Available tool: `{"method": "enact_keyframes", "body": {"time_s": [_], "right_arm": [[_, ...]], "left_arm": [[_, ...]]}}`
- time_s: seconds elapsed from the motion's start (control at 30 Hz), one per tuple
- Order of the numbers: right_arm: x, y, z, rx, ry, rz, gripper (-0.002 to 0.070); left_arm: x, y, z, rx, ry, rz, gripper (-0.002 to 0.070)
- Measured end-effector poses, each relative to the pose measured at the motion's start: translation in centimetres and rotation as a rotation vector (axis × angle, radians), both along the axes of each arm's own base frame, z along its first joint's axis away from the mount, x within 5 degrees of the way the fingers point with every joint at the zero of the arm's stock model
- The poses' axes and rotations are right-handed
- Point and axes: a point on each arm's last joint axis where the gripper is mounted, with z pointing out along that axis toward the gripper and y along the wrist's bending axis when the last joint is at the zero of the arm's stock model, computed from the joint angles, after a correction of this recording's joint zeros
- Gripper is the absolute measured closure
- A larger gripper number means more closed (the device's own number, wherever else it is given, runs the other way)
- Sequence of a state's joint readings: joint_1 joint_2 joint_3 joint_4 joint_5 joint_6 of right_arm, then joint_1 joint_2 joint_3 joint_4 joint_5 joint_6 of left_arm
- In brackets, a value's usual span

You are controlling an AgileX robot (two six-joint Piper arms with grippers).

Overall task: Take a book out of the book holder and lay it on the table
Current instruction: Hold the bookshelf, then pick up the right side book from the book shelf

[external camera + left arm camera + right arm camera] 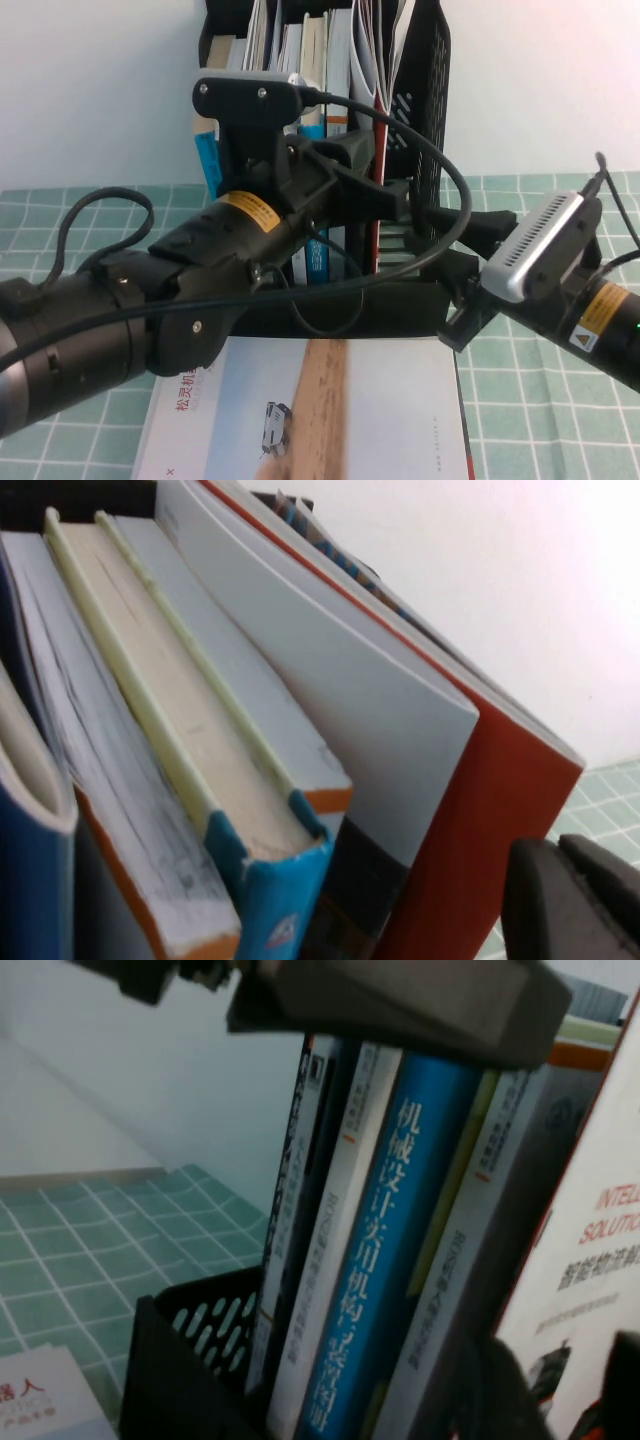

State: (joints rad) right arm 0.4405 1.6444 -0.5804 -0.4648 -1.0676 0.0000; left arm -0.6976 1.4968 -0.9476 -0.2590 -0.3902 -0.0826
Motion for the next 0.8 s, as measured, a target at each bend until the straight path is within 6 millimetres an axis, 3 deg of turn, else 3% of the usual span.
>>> {"method": "enact_keyframes", "body": {"time_s": [0.07, 0.17, 0.47, 0.57, 0.8], "right_arm": [[0.9, 0.4, -0.4, 0.008, 0.002, -0.002, 0.0371], [2.2, 1.0, -0.6, 0.042, 0.028, -0.001, 0.0332], [5.7, 2.7, -0.8, 0.037, 0.061, -0.010, 0.0321], [6.2, 2.8, -1.0, 0.019, 0.074, -0.020, 0.0339], [6.7, 2.4, -0.8, 0.021, 0.057, -0.084, 0.0499]], "left_arm": [[0.1, 0.0, 0.3, -0.017, -0.015, 0.007, 0.0678], [0.1, 0.0, 0.3, -0.019, -0.014, 0.008, 0.0678], [-0.2, -0.1, -0.8, 0.043, 0.096, -0.021, 0.0678], [-0.3, -0.1, -1.0, 0.061, 0.119, -0.029, 0.0678], [-0.3, -0.1, -0.9, 0.063, 0.100, -0.028, 0.0678]]}}
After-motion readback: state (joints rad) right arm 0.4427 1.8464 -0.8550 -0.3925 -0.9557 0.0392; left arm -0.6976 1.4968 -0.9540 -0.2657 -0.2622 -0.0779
